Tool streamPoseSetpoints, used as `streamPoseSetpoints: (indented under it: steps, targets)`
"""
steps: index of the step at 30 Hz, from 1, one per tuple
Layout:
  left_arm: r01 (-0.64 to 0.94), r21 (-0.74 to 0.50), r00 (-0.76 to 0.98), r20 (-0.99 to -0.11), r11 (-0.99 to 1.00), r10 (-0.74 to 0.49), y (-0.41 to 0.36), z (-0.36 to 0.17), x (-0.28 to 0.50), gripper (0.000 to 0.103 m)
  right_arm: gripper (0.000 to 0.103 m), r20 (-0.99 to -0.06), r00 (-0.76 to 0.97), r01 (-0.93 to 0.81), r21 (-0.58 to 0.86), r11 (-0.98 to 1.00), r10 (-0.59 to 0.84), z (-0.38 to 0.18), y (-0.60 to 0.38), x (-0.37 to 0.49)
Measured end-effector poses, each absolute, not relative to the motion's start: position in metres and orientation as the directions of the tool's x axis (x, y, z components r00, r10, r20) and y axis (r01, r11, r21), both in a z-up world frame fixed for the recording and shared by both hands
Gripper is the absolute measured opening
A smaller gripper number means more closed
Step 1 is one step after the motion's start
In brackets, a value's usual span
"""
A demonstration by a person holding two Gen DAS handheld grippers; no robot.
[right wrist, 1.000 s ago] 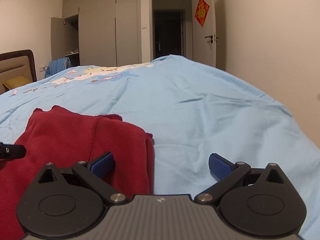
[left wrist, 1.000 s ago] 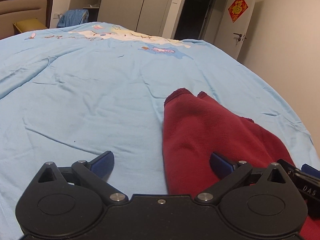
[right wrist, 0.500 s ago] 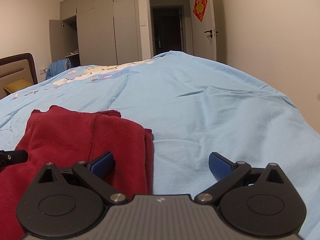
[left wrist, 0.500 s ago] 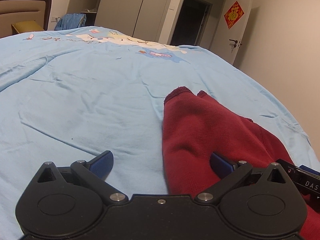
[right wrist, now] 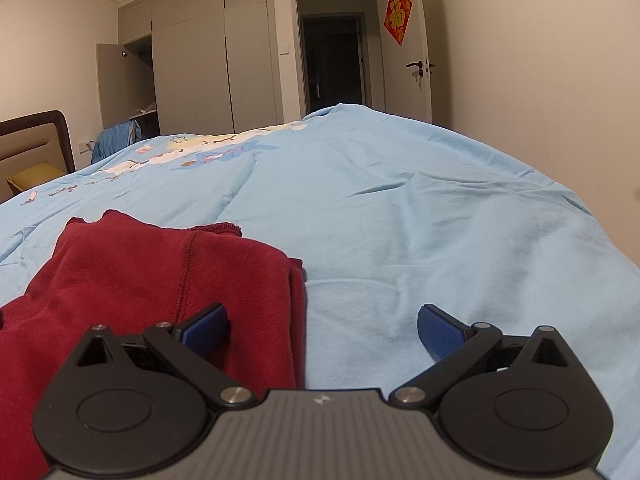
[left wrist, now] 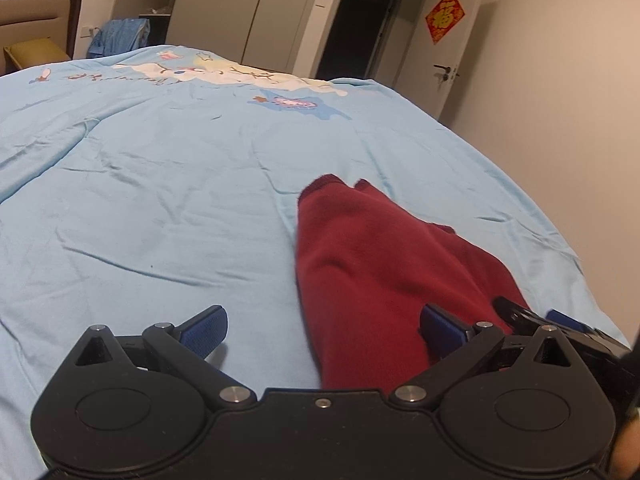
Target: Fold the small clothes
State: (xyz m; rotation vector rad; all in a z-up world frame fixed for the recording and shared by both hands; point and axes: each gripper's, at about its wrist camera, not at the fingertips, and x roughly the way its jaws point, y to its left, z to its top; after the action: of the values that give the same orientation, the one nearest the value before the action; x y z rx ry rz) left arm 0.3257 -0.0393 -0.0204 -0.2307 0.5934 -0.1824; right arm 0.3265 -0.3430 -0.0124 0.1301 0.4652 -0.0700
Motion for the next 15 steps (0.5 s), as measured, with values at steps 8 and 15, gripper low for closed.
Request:
streamPoseSetpoints:
  steps: [8, 15]
  targets:
    - [0.152, -0.207, 0.797, -0.553, 0.967, -0.243, -0.053, -0.03, 0.31, 0.103, 0.103, -0.451, 0.892, 0.097, 0.113, 0.989, -0.036, -0.012, -0.344, 0.326]
    - [0.142, -0.248, 0.804, -0.535, 0.958, -0.258, -0.049, -0.045, 0.308, 0.103, 0.103, -0.45, 0.892, 0.098, 0.115, 0.989, -0.036, -0.012, -0.344, 0.326]
